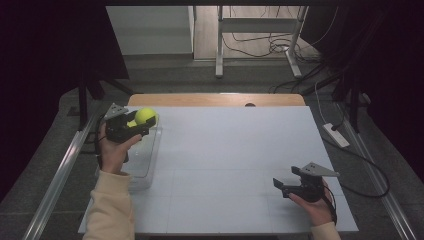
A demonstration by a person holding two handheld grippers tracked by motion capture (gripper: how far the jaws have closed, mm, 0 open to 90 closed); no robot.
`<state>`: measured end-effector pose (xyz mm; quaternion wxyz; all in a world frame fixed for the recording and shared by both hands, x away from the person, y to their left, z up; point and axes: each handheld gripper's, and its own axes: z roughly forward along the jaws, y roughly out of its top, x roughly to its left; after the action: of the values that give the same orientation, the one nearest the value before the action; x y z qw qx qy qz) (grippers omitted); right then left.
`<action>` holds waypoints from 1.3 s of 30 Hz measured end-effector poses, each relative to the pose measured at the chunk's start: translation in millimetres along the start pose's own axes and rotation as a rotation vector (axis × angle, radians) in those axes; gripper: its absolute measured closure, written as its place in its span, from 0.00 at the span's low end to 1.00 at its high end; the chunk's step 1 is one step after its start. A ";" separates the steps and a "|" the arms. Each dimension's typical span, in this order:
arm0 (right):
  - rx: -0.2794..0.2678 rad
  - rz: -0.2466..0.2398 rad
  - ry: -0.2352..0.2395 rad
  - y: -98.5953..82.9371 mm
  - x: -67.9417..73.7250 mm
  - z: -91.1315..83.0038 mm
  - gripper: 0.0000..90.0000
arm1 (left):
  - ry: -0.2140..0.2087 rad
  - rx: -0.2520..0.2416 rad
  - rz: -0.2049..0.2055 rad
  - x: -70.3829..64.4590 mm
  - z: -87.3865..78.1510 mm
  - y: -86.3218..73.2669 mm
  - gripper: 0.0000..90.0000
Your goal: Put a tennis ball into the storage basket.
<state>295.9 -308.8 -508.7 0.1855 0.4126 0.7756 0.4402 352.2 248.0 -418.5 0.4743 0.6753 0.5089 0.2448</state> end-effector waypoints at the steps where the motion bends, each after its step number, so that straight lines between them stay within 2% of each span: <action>1: 0.000 0.001 0.000 0.0 0.0 0.1 0.12 | 0.004 0.000 0.000 0.9 -0.5 -0.1 0.30; 28: 0.001 -0.001 0.000 0.2 0.0 0.1 0.12 | 0.102 -0.003 -0.030 23.1 -16.8 -2.5 0.30; 39: 0.003 -0.003 0.001 0.4 0.8 1.0 0.12 | 0.128 0.004 -0.038 28.2 -19.7 -4.0 0.30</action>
<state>296.3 -307.6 -508.9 0.1850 0.4116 0.7770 0.4389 344.5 281.8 -417.8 0.4438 0.6496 0.5514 0.2776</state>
